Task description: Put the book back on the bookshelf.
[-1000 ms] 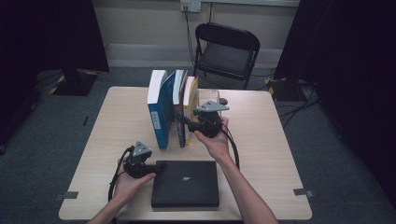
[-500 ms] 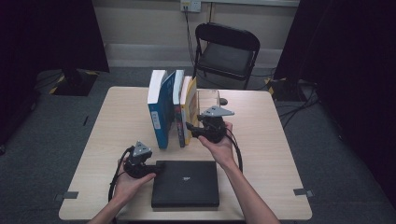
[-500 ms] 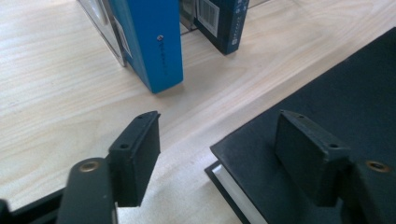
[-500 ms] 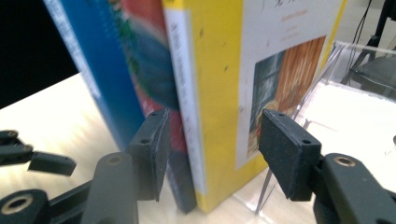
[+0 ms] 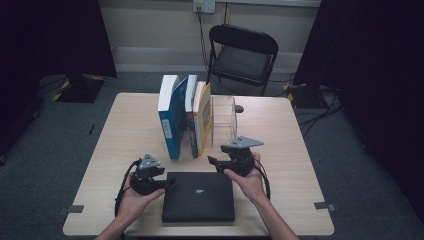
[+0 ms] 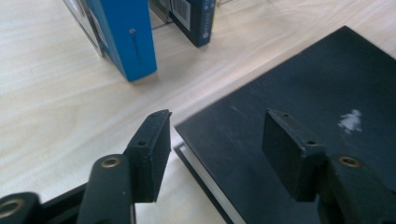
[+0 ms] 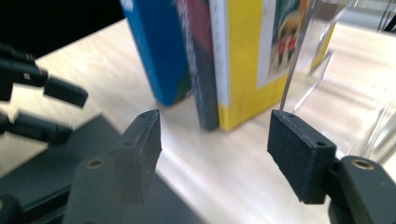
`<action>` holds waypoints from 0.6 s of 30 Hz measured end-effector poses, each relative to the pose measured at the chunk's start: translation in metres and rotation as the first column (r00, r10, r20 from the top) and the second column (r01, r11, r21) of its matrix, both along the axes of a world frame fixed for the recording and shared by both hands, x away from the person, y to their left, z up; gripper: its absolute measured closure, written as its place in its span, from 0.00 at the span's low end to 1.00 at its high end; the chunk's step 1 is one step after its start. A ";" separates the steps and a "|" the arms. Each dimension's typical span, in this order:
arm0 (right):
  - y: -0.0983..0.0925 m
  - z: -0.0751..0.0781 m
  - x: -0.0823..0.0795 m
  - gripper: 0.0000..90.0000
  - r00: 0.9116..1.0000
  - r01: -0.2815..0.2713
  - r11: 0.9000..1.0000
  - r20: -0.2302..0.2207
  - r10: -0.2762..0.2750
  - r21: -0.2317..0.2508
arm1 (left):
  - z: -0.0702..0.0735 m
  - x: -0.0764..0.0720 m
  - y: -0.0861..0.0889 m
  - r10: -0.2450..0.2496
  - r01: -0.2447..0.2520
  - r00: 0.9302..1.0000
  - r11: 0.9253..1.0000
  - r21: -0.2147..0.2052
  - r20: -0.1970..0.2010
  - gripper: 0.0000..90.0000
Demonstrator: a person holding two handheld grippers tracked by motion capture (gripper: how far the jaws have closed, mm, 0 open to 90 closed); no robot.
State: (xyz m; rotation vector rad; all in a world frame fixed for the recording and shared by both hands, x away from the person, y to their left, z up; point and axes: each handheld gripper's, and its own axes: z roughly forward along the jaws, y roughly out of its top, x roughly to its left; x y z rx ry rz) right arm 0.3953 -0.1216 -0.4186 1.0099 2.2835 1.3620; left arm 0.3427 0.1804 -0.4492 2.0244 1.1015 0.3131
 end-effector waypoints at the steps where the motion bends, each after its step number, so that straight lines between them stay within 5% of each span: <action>1: -0.002 -0.003 -0.002 0.36 1.000 -0.001 1.000 -0.008 0.001 0.002 | 0.000 -0.003 0.000 -0.007 0.007 1.000 1.000 0.008 0.002 0.48; 3: -0.005 -0.010 -0.007 0.35 1.000 -0.009 1.000 -0.026 0.008 -0.005 | -0.001 -0.008 0.003 -0.003 0.003 1.000 1.000 -0.001 0.009 0.48; 6: -0.007 -0.023 -0.013 0.32 0.998 -0.017 1.000 -0.053 0.016 -0.008 | -0.003 -0.007 0.007 0.014 -0.016 0.999 0.999 -0.042 -0.032 0.48; 10: -0.006 -0.039 -0.016 0.30 0.995 -0.028 1.000 -0.094 0.028 -0.003 | -0.011 -0.006 0.005 0.007 -0.008 0.998 1.000 -0.019 -0.062 0.55; 12: -0.005 -0.046 -0.016 0.29 0.993 -0.037 0.999 -0.109 0.036 -0.011 | -0.012 -0.005 0.004 -0.020 0.017 0.997 0.999 -0.045 -0.079 0.59; 18: -0.001 -0.059 -0.018 0.29 0.991 -0.057 0.998 -0.120 0.053 -0.026 | -0.012 -0.003 0.002 -0.029 0.027 0.998 0.999 -0.031 -0.061 0.61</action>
